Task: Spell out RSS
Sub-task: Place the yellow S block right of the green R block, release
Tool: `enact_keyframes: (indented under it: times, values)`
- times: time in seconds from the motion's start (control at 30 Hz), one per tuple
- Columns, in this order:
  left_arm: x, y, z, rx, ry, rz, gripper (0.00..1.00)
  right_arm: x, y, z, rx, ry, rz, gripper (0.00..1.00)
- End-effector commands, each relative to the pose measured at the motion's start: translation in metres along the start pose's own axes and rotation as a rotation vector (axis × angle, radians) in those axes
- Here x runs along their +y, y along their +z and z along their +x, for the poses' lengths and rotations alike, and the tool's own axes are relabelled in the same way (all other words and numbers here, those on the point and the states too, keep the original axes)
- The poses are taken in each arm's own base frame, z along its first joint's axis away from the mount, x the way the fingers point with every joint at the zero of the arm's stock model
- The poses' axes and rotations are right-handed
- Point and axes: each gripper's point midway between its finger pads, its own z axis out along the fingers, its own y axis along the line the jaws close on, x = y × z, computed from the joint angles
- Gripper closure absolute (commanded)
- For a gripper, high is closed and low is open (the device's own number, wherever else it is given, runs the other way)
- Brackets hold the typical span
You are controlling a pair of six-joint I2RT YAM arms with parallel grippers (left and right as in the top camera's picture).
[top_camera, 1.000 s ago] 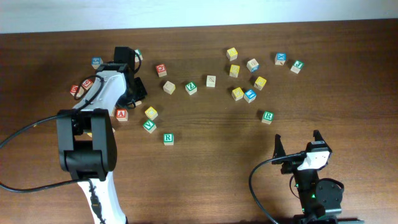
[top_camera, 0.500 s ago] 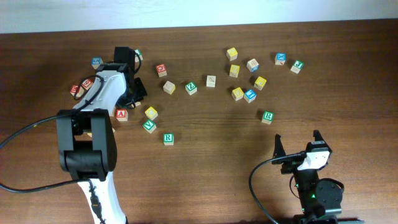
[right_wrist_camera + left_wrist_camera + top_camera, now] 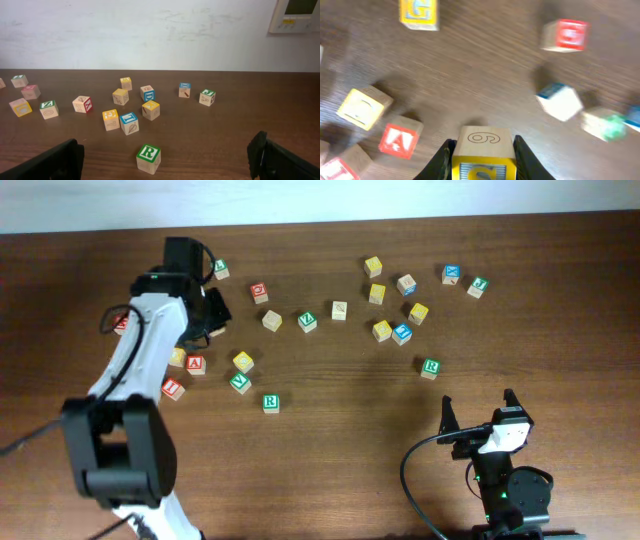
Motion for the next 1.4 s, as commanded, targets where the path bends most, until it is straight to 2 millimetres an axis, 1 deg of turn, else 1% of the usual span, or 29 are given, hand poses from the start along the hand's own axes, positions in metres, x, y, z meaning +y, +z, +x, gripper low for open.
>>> enact_keyframes:
  times: [0.0, 0.07, 0.13, 0.23, 0.33, 0.4, 0.5, 0.57, 0.63, 0.67, 0.87, 1.0, 1.1, 1.17, 1.2, 1.27, 1.37]
  values:
    - [-0.037, -0.039, 0.014, 0.052, 0.003, 0.204, 0.78, -0.003, 0.000, 0.002, 0.003, 0.004, 0.015, 0.02]
    - [-0.049, -0.048, 0.028, 0.085, 0.021, 0.233, 0.78, -0.003, 0.000, 0.002, 0.003, 0.004, 0.015, 0.02]
    - [-0.061, -0.051, 0.047, 0.140, 0.051, 0.249, 0.78, -0.003, 0.000, 0.002, 0.002, 0.004, 0.015, 0.02]
    - [-0.078, -0.052, 0.084, 0.228, 0.117, 0.235, 0.78, -0.003, 0.000, 0.002, 0.003, 0.004, 0.015, 0.02]
    - [-0.094, -0.056, 0.126, 0.310, 0.207, 0.195, 0.78, -0.003, 0.000, 0.002, 0.003, 0.004, 0.015, 0.02]
    - [-0.100, -0.058, 0.146, 0.322, 0.264, 0.143, 0.78, -0.003, 0.000, 0.002, 0.002, 0.004, 0.015, 0.02]
    - [-0.102, -0.054, 0.166, 0.307, 0.299, 0.051, 0.77, -0.003, 0.000, 0.002, 0.002, 0.004, 0.015, 0.02]
    - [-0.098, -0.048, 0.180, 0.308, 0.300, -0.005, 0.77, -0.003, 0.000, 0.002, 0.002, 0.004, 0.015, 0.02]
    - [-0.094, -0.039, 0.193, 0.322, 0.297, -0.029, 0.77, -0.003, 0.000, 0.002, 0.003, 0.004, 0.015, 0.02]
    - [-0.092, -0.031, 0.199, 0.326, 0.298, -0.032, 0.77, -0.003, 0.000, 0.002, 0.003, 0.004, 0.015, 0.02]
    - [-0.077, 0.011, 0.214, 0.302, 0.300, -0.034, 0.76, -0.003, 0.000, 0.002, 0.003, 0.004, 0.015, 0.02]
    - [-0.068, 0.030, 0.211, 0.238, 0.305, -0.055, 0.75, -0.003, 0.000, 0.002, 0.003, 0.004, 0.015, 0.02]
    - [-0.062, 0.035, 0.209, 0.213, 0.309, -0.075, 0.74, -0.003, 0.000, 0.002, 0.003, 0.004, 0.015, 0.02]
    - [-0.059, 0.037, 0.204, 0.183, 0.313, -0.099, 0.73, -0.003, 0.000, 0.002, 0.003, 0.004, 0.015, 0.02]
    - [-0.059, 0.038, 0.198, 0.157, 0.336, -0.106, 0.73, -0.003, 0.000, 0.002, 0.003, 0.004, 0.015, 0.02]
    - [-0.062, 0.038, 0.196, 0.148, 0.370, -0.092, 0.73, -0.003, 0.000, 0.002, 0.003, 0.004, 0.015, 0.02]
    - [-0.064, 0.039, 0.195, 0.143, 0.372, -0.086, 0.72, -0.003, 0.000, 0.002, 0.003, 0.004, 0.015, 0.02]
